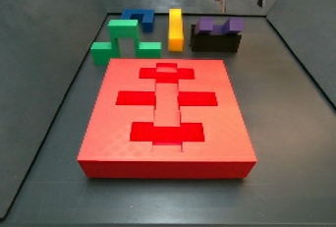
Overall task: Pick up the purple object. Move up. Place the purple object on the fixture. Regrasp the purple object. Move to above the board. Insert the purple object.
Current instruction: Regrasp the purple object.
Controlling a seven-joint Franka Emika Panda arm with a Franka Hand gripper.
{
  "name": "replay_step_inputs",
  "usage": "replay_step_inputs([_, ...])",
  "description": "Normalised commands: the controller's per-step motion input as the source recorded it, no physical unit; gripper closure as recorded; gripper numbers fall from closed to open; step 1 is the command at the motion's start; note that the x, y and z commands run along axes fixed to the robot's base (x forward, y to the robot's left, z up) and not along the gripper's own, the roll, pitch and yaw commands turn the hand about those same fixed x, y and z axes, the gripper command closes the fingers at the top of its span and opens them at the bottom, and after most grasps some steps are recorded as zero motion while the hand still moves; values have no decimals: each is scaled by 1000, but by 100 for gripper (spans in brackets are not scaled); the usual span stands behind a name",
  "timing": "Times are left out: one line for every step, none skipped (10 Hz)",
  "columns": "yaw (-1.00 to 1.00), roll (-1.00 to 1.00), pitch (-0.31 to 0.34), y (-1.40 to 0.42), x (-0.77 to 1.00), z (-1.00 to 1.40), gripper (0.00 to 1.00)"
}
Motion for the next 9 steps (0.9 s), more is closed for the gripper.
replay_step_inputs([97, 1000, 0, -214, 180, 86, 0])
replay_step_inputs([0, 1000, 223, -306, 389, 0, 0])
replay_step_inputs([0, 1000, 420, -366, 454, 0, 0])
replay_step_inputs([0, 1000, 491, -349, 403, 0, 0])
replay_step_inputs([0, 1000, 514, -323, 391, 0, 0])
replay_step_inputs([0, 1000, 520, -314, 486, -51, 0])
replay_step_inputs([0, 980, 391, -246, 651, -160, 0])
replay_step_inputs([9, 871, 149, -86, 649, -326, 0])
replay_step_inputs([0, 917, 51, -17, 549, -274, 0])
